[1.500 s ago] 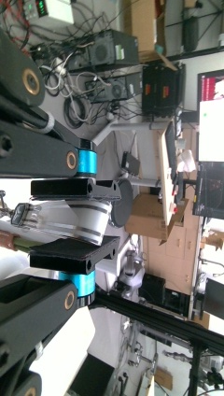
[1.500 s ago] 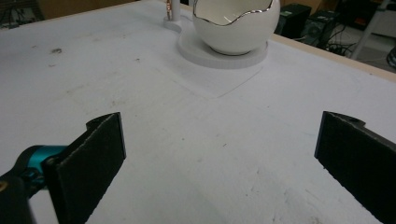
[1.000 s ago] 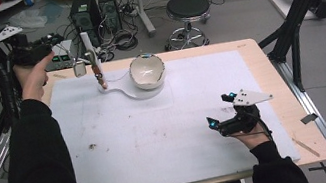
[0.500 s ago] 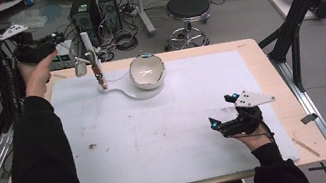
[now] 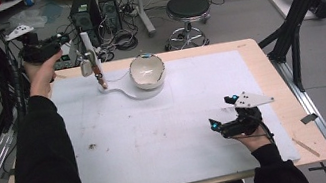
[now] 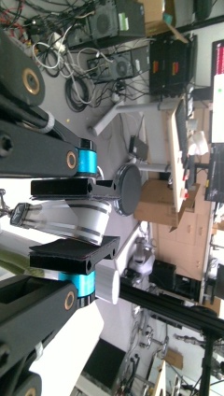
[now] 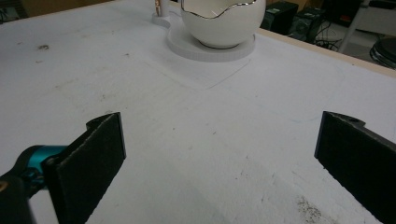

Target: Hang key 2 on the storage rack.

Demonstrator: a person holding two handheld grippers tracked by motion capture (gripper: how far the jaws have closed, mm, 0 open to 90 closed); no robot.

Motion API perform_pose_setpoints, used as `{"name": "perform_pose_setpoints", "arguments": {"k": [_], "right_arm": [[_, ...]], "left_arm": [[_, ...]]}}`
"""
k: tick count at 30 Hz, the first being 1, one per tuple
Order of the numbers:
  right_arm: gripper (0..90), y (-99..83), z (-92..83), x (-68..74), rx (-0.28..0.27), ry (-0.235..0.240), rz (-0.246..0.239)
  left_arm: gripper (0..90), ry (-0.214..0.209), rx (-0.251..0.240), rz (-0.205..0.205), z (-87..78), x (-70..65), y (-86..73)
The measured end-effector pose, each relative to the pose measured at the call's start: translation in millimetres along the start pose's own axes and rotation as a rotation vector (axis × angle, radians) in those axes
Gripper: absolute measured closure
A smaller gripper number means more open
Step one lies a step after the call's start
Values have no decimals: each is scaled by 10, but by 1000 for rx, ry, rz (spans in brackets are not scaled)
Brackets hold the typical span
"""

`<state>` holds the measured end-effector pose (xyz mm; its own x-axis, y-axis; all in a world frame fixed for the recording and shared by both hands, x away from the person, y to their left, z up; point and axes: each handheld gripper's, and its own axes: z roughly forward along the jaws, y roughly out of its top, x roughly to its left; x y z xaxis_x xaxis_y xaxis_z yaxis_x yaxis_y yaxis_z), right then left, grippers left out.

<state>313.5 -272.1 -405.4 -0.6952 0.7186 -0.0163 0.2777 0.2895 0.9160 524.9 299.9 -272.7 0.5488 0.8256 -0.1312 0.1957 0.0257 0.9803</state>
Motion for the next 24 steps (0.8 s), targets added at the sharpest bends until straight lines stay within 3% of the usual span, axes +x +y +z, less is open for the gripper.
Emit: {"name": "perform_pose_setpoints", "arguments": {"k": [16,19,21,23,24], "right_arm": [[9,-1,0,-31,-11,-7,1],[9,6,-8,-37,-14,-8,13],[9,12,-16,-43,-19,-10,21],[9,15,-19,-57,-28,-10,39],[9,16,-18,-68,-35,-11,51]], "left_arm": [[702,-42,41,12,57,-82,-34],[693,-50,55,-12,48,-76,-31],[667,-47,66,-62,33,-65,-28],[545,-62,49,-122,7,-45,-10],[469,-51,45,-121,-5,-47,0]]}}
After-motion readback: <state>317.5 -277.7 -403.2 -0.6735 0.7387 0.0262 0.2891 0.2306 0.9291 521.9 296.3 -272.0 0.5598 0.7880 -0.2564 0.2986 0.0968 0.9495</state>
